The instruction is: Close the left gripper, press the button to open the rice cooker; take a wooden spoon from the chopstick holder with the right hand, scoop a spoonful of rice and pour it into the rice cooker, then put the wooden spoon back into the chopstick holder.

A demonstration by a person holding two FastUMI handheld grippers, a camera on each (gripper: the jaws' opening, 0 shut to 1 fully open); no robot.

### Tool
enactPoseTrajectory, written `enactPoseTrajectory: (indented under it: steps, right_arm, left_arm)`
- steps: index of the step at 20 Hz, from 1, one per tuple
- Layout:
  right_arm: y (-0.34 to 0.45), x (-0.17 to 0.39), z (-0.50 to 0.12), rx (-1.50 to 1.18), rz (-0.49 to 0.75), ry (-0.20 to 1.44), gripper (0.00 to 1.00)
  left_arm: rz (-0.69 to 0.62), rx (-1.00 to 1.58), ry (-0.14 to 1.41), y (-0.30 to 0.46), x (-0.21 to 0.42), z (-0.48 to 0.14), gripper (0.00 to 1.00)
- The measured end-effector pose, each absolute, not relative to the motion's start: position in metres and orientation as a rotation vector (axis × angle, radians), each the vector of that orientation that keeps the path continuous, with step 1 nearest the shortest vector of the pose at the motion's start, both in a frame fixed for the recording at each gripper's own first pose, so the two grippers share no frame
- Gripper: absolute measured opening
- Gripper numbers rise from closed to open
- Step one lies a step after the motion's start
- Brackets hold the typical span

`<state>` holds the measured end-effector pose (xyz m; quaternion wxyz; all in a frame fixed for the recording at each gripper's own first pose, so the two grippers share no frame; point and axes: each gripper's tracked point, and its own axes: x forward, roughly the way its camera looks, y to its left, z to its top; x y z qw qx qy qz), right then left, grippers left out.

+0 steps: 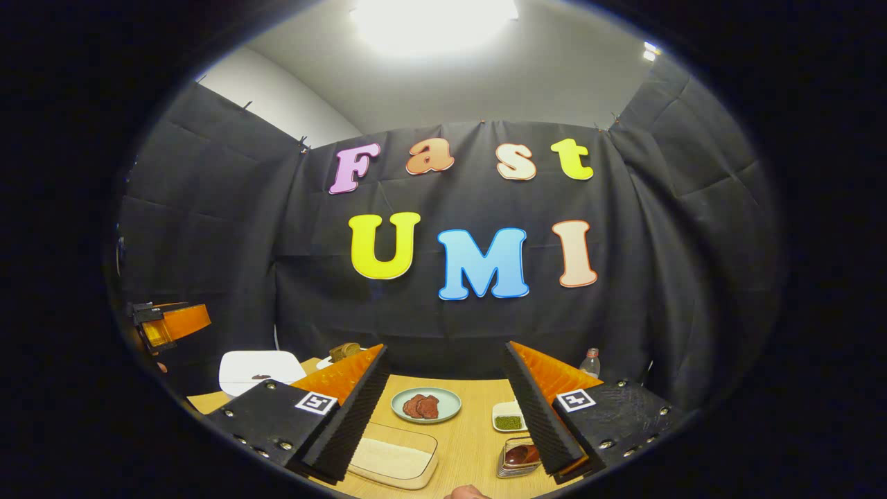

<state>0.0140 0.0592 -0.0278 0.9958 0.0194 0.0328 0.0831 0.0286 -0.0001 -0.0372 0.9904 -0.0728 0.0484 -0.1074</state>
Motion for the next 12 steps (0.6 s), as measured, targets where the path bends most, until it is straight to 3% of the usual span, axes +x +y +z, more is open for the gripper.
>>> enactPoseTrajectory:
  steps: [12]
  right_arm:
    - [0.08, 0.006, -0.018, 0.003, 0.197, 0.029, 0.99]
  left_arm:
    - [-0.185, -0.133, 0.025, 0.019, 0.018, -0.012, 0.96]
